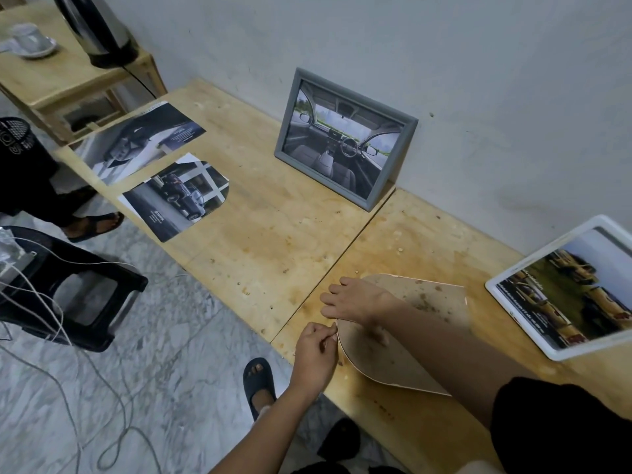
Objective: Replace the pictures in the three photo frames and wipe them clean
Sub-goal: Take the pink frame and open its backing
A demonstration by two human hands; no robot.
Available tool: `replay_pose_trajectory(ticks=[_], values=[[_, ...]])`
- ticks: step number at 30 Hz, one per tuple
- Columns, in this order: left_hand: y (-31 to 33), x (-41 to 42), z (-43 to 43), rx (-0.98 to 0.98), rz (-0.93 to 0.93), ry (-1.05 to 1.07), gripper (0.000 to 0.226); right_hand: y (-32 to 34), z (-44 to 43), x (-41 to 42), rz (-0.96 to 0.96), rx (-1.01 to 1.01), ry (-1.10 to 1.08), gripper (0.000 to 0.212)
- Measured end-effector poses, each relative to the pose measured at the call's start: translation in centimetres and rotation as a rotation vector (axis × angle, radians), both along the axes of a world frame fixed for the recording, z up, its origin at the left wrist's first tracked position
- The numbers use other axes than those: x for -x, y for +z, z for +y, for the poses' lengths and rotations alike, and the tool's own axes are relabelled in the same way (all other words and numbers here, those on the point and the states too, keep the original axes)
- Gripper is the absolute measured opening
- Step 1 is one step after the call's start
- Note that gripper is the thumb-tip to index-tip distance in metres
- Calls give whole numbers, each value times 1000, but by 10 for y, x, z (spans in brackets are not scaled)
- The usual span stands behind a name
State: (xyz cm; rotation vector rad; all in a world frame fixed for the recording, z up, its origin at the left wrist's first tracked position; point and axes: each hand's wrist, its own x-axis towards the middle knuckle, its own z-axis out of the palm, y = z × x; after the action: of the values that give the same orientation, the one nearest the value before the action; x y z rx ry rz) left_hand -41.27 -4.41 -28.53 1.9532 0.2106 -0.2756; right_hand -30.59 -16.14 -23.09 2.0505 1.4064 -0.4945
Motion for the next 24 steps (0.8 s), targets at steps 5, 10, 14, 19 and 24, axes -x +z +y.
replay_pose_trajectory(ticks=[5,10,14,19,24], values=[[-4,1,-1,12,4,3,17,-1,-2,0,-27,-35,17,50],[-6,2,0,4,1,-12,18,2,-11,3,-28,-76,31,35],[-7,1,-1,-25,-28,-1,18,5,-15,3,13,-79,-46,46],[-7,0,-4,-98,-72,18,8,24,-18,1,82,-17,-85,70],[-4,1,-10,-109,-46,85,13,58,-20,-6,99,54,-167,61]])
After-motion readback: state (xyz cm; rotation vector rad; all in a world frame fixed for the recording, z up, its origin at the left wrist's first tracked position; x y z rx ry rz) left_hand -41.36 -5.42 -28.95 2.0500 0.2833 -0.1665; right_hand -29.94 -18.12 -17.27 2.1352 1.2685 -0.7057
